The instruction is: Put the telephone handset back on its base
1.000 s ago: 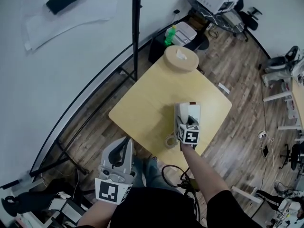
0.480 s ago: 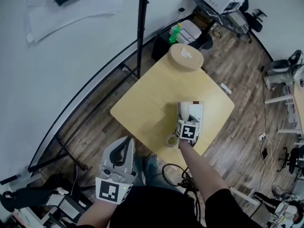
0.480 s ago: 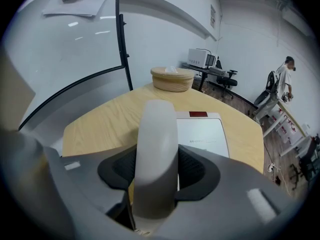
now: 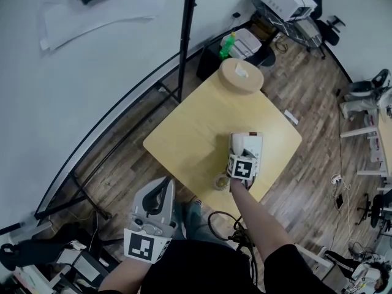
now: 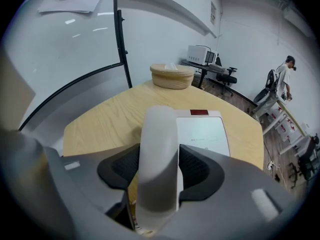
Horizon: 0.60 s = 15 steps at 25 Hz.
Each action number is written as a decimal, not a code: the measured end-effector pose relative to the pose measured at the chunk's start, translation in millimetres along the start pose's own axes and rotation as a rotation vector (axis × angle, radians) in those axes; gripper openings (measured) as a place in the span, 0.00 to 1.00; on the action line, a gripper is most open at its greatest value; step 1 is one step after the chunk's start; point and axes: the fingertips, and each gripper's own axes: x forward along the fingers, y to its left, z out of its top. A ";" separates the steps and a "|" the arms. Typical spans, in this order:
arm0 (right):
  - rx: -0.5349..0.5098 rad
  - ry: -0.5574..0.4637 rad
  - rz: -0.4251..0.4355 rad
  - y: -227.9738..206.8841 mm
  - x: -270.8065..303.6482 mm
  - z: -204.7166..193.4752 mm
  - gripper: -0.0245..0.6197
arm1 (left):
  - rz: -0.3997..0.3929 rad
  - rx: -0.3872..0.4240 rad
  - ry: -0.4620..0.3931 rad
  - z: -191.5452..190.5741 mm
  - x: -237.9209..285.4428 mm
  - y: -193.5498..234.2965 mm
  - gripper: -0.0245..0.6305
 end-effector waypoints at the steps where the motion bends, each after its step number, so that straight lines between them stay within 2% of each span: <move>1: -0.003 -0.007 0.007 1.9 -1.3 2.3 0.40 | 0.000 -0.002 0.000 -0.1 -0.3 -0.3 0.04; 7: -0.012 -0.019 0.010 2.4 -4.2 8.2 0.40 | -0.020 0.001 0.017 -0.8 -0.8 -4.4 0.04; 10: -0.009 -0.034 0.016 2.0 -12.7 13.4 0.40 | -0.014 0.002 -0.011 6.5 0.0 -1.3 0.04; 15: -0.011 -0.157 0.071 1.8 -64.3 46.4 0.40 | -0.028 0.022 -0.037 26.1 6.5 -1.3 0.04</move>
